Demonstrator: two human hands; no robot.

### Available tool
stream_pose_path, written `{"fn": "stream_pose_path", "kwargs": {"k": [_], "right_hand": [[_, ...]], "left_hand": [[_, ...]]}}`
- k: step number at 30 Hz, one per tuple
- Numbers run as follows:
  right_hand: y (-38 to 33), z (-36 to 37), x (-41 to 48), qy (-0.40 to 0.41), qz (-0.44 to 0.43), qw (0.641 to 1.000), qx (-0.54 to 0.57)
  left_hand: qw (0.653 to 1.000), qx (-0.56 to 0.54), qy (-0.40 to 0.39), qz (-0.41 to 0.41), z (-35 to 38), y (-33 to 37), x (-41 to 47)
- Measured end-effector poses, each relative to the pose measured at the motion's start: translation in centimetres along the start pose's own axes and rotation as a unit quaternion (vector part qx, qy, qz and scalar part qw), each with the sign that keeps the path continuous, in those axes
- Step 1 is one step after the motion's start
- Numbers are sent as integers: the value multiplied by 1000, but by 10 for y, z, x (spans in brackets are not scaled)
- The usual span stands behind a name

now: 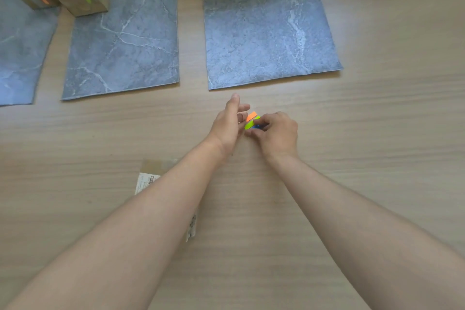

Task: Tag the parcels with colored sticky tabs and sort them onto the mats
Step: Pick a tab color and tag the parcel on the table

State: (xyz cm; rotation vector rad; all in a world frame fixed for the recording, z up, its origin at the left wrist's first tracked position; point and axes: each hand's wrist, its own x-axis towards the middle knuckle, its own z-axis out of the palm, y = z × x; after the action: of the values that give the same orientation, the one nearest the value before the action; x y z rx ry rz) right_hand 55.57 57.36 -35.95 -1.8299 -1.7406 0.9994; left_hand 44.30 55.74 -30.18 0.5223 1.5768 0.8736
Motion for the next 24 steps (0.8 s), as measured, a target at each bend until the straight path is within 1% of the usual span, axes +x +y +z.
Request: {"fn": "stream_pose_path", "kwargs": {"k": [4, 6, 9, 12, 15, 19, 24], "right_hand": [[-1, -5, 5, -12, 4, 1000, 0], [0, -6, 6, -16, -23, 999, -23], [5, -4, 5, -17, -90, 992, -82], [11, 2, 3, 6, -122, 988, -93], [14, 5, 4, 22, -121, 989, -76], [13, 3, 6, 6, -116, 990, -84], [2, -5, 8, -19, -47, 996, -78]], "left_hand": [[998, 55, -18, 12, 4, 1, 6], [998, 60, -24, 6, 5, 2, 9], [997, 69, -26, 4, 7, 2, 12], [996, 82, -25, 1, 13, 2, 10], [996, 89, -20, 1, 17, 4, 6], [995, 104, -10, -6, 19, 5, 6], [993, 113, -17, -28, 17, 11, 4]]}}
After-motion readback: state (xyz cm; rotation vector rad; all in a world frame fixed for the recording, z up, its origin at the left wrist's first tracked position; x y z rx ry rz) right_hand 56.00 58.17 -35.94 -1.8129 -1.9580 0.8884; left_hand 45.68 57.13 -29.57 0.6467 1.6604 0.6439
